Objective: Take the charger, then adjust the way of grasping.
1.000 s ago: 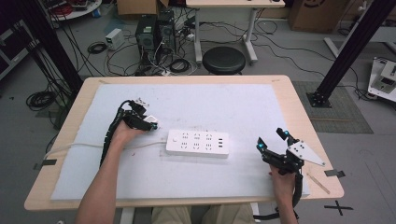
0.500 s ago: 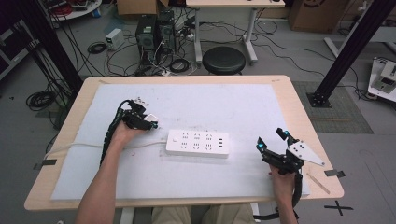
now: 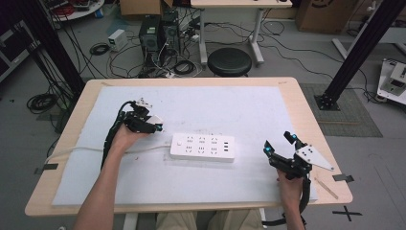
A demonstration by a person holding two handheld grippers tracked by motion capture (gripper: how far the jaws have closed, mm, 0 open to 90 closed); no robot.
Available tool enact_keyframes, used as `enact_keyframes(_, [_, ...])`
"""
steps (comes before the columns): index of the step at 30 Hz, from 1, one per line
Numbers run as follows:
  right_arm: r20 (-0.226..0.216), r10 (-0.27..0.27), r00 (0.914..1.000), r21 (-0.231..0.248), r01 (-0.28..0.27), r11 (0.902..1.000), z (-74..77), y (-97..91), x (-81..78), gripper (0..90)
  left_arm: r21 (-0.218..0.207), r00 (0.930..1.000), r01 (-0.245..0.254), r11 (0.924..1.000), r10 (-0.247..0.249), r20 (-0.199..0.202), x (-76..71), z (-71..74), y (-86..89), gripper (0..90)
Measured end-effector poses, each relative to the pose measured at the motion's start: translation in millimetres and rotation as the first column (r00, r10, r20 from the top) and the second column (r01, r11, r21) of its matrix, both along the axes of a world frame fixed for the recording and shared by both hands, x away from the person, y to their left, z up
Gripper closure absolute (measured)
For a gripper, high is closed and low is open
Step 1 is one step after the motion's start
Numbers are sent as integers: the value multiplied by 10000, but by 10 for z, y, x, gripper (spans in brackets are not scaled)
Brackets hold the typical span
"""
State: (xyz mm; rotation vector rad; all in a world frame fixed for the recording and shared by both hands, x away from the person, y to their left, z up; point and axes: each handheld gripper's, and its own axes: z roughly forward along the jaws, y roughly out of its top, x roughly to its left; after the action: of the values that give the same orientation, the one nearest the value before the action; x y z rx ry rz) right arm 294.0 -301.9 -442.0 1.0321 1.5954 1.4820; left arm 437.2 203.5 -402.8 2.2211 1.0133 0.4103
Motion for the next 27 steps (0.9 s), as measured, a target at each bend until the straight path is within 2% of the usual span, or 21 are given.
enact_keyframes(4, [-30, 41, 10000, 168, -40, 9999, -1, -14, -1, 181, -14, 9997, 122, 9999, -122, 196, -75, 62, -40, 425])
enact_keyframes(8, [-67, 103, 9999, 134, -102, 9999, 0, -6, -1, 182, -93, 9990, 268, 9996, -265, 363, -161, 120, -75, 425])
enact_keyframes(13, [-6, 158, 9999, 35, -158, 9999, -1, -4, 7, 181, -156, 9979, 482, 9987, -475, 446, -256, 162, -111, 425])
enact_keyframes(16, [-82, 205, 9998, 180, -204, 9996, -1, -9, 6, 181, -54, 9970, 597, 9982, -594, 499, -315, 187, -156, 425])
enact_keyframes(24, [-58, 300, 9995, 173, -299, 9994, 2, 4, 5, 181, -57, 9899, 1001, 9950, -990, 1010, -457, 286, -314, 425])
enact_keyframes(25, [-68, 344, 9994, 57, -344, 9994, 5, 24, 2, 181, -42, 9864, 1129, 9936, -1115, 1205, -501, 313, -382, 424])
enact_keyframes(27, [7, 306, 9995, -62, -306, 9995, 8, 30, 2, 181, -55, 9843, 1198, 9928, -1180, 1313, -527, 328, -422, 424])
